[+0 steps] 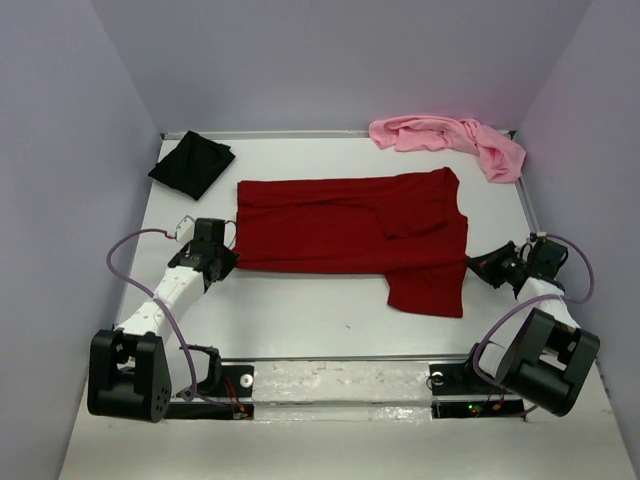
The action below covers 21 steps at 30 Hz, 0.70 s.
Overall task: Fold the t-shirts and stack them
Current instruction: Fold the tshirt
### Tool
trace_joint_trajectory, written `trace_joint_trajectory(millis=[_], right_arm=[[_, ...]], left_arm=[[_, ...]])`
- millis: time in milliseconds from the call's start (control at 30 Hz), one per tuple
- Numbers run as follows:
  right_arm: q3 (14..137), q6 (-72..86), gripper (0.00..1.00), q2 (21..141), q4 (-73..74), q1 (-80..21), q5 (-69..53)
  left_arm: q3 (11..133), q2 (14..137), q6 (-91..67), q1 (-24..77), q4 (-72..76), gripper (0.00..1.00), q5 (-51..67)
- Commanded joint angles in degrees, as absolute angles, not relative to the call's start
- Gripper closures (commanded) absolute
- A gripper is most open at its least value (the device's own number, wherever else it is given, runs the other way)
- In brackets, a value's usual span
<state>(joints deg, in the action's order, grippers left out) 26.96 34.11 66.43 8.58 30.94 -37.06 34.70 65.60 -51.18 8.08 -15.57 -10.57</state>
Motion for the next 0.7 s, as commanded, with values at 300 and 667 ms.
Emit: trace_joint_trajectory(millis=[300,667], right_arm=[[31.0,34.6,1.00,69.7,2.9,30.7,-39.2],[32.8,36.1,1.00,71.5,1.1,30.1,-40.3]], left_arm=[[39.2,65.7,-49.2,7.2,-15.7,1.00,-13.4],[40.3,67.5,-48.5,7.2,-11.8,1.00,-12.0]])
